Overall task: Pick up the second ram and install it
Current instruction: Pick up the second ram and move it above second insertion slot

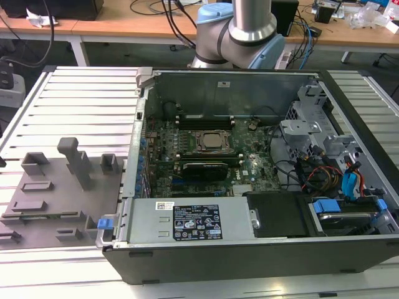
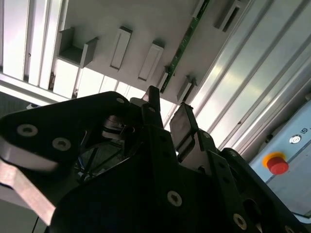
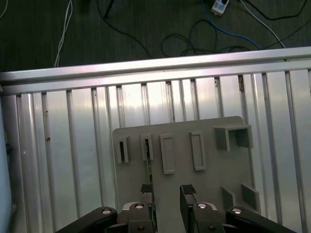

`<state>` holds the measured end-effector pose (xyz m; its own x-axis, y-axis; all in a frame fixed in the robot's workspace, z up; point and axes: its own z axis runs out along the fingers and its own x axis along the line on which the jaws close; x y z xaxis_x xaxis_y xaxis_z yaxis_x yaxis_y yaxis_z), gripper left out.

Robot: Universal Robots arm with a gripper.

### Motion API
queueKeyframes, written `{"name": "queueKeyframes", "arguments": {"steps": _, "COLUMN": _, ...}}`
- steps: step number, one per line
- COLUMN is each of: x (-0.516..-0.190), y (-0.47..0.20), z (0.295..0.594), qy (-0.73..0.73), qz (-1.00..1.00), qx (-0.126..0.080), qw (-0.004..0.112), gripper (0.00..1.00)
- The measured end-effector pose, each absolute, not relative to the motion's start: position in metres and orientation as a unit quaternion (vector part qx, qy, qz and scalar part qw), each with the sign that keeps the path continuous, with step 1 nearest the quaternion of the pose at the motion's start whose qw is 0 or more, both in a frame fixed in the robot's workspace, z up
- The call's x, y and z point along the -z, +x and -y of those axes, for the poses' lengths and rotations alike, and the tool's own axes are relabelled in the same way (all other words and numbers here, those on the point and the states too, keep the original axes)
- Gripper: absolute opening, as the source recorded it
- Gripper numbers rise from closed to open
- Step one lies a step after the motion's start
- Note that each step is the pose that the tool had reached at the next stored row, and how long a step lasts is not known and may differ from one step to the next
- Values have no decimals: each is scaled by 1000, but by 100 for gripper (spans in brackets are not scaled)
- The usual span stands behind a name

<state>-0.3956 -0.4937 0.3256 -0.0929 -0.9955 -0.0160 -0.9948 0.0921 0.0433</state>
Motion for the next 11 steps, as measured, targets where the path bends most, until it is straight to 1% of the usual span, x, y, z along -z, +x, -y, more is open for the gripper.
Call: {"name": "queueKeyframes", "arguments": {"steps": 11, "x": -317, "y": -396, "z": 494, "qy": 673, "qz": 739, "qx": 21, "qw": 9, "gripper": 36}}
